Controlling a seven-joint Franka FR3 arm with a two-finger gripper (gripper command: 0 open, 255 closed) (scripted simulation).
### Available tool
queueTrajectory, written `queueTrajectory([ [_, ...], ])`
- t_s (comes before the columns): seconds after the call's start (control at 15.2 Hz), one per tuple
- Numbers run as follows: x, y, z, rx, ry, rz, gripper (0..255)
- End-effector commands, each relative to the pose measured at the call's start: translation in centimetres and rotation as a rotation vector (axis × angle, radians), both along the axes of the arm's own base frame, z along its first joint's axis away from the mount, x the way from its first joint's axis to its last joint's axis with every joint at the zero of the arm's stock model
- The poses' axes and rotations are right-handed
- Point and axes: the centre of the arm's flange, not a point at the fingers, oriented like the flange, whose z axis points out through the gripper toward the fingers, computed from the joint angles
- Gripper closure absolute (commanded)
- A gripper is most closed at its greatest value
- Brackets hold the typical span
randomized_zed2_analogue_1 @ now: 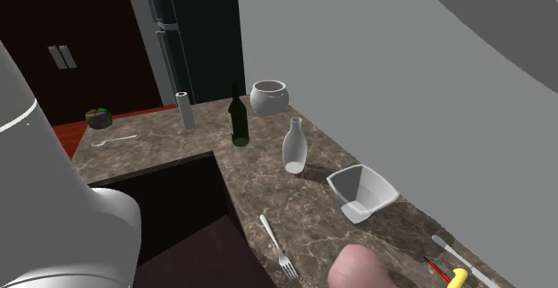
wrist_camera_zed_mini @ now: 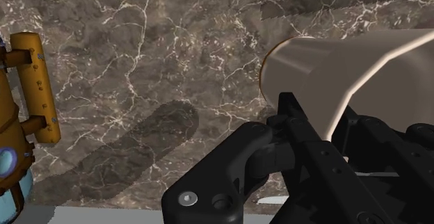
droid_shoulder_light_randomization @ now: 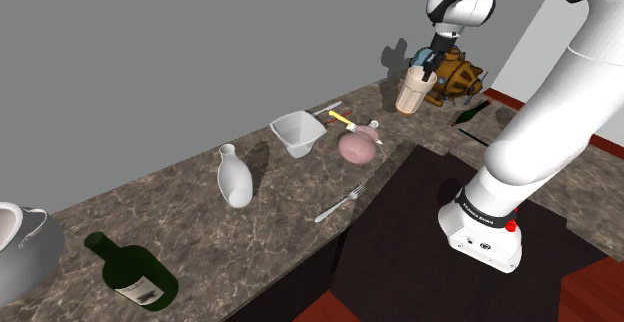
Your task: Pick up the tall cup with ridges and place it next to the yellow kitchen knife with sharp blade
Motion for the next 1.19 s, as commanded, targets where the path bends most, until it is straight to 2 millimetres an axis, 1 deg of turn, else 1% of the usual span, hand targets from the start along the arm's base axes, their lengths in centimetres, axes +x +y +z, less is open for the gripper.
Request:
queueTrajectory([
  [0.0, 0.0, 0.0, -0.9, -0.001, -0.001, 0.000, 255],
  [1.12, 0.0, 0.0, -9.9, -0.001, -0.001, 0.000, 255],
])
